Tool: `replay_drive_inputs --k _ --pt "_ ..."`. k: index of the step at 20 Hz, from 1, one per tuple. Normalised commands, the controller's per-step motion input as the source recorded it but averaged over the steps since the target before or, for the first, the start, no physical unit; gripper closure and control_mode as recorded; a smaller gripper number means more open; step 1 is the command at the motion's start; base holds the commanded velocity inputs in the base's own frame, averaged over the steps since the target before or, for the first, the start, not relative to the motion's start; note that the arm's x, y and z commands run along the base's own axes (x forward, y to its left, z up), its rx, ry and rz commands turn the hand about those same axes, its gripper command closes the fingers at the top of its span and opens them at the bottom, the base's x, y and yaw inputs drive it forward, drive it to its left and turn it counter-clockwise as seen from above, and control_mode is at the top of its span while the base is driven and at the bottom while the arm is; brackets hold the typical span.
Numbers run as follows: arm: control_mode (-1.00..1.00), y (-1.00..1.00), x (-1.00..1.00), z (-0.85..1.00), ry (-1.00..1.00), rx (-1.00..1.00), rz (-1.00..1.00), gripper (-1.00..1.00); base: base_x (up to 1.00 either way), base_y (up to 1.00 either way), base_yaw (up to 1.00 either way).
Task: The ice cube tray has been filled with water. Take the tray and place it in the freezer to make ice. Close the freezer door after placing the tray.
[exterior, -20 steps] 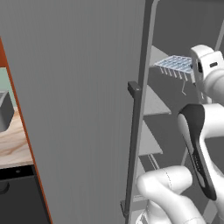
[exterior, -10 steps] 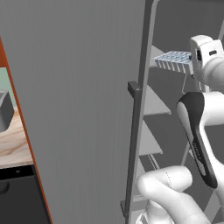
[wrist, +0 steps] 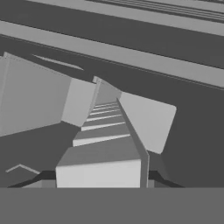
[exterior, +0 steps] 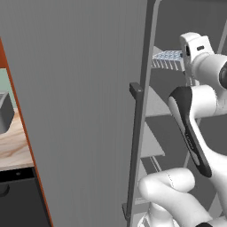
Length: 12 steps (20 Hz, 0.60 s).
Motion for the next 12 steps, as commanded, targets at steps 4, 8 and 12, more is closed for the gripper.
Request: replay_drive_inputs --k 4,8,12 --pt "-1.0 0.01 0.26 0.0 0.0 0.0 0.0 1.0 0.0 0.0 0.0" --pt "-1.0 0.0 0.1 0.0 0.03 0.0 0.0 1.0 0.0 0.0 0.0" --pt "-1.0 0.0 0.03 0.0 0.02 0.02 0.0 1.0 0.0 0.0 0.0"
